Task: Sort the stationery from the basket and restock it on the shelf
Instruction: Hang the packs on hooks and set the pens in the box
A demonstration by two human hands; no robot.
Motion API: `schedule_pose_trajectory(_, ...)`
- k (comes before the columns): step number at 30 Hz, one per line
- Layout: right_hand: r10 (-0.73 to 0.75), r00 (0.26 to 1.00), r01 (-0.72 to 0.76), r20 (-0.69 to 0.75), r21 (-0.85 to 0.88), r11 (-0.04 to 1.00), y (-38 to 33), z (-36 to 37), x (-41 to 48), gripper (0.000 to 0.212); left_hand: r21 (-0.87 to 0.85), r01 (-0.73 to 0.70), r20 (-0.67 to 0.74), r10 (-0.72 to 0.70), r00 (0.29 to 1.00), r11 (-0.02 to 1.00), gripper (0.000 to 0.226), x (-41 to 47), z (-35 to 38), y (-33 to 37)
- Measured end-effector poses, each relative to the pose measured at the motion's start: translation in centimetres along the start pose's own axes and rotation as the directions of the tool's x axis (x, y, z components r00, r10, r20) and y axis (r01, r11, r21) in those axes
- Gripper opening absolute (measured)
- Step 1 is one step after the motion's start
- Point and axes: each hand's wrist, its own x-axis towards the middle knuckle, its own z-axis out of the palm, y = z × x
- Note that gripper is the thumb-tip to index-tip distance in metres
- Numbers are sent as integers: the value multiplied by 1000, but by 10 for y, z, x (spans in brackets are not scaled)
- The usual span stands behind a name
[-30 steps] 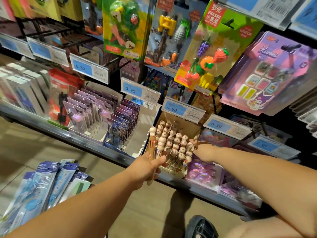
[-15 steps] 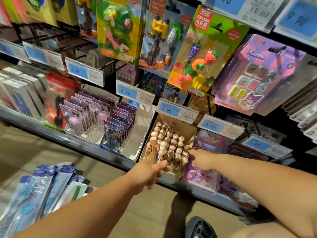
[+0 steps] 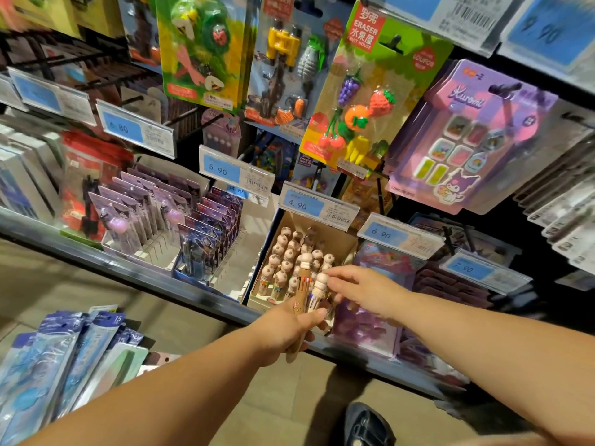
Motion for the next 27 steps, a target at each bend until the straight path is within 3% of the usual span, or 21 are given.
schedule_pose_trajectory(7,76,996,-73,-41,76,994,14,-3,8,26,-81,35,70,-29,997,996,19,4,13,2)
schedule_pose_trajectory(10,150,948,-116,-282,135,984,17,-14,20,6,-86,53,16,-51,999,995,17,5,5,4)
schedule_pose_trajectory(11,205,907,-177,-367,108,978,24,-18,26,9,-91,50,-7,-51,999,995,17,5,2,4)
schedule_pose_trajectory(14,357,822,-296,-444,203,933,38,-19,34,8,-96,42,-58,-47,997,995,15,5,-5,4)
schedule_pose_trajectory(17,410,855,-434,-317,-4,901,34,-29,31,29,-73,21,-85,-28,996,997,15,6,-10,2)
schedule_pose_trajectory(19,442,823,-511,-358,-126,850,28,-32,29,38,-72,14,-98,-21,995,997,16,8,-12,1)
schedule_pose_trajectory(21,371,794,-556,-482,-328,764,20,-33,30,40,-64,4,-99,-10,995,998,17,8,-12,1)
schedule_pose_trajectory(24,309,812,-559,-496,-507,656,19,-33,32,38,-58,2,-100,-8,995,998,13,8,-14,3)
schedule_pose_trajectory(26,319,839,-526,-440,-511,680,21,-28,33,38,-51,-7,-95,2,996,999,10,8,-15,3)
schedule_pose_trajectory(27,295,834,-508,-467,-439,741,20,-26,34,39,-45,-14,-98,9,995,999,10,9,-16,2)
